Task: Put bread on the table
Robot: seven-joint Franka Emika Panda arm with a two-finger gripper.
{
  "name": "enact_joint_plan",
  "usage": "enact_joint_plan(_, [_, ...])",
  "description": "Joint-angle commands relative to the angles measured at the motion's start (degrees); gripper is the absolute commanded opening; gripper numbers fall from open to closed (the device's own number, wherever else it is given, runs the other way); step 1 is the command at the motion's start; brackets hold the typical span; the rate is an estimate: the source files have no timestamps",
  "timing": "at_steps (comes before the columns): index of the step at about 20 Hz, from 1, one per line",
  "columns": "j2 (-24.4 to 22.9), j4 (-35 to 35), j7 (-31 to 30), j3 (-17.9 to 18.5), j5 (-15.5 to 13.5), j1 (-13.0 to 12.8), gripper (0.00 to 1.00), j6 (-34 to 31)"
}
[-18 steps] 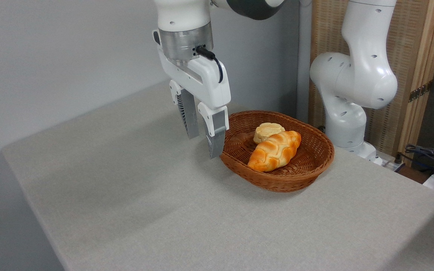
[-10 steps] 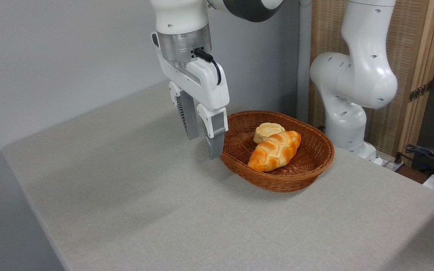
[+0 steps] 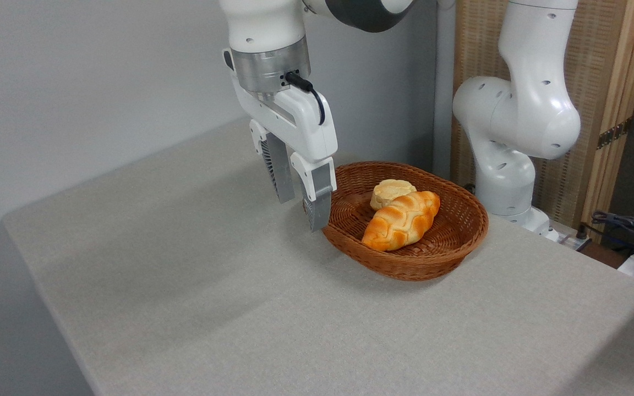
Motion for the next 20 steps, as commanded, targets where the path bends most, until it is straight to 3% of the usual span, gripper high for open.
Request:
enact_joint_plan(1, [0.4,1.02,-0.43,0.16,-0.9,-0.33,1.0,-2.24])
enact_joint_plan(11, [0.14,-3.45,-0.34,0.07,-0.9,-0.59,1.0,-6.11])
enact_joint_plan(20, [-7.51,-16.55,3.17,0.6,0.07,-0.85,1.0,-6.46])
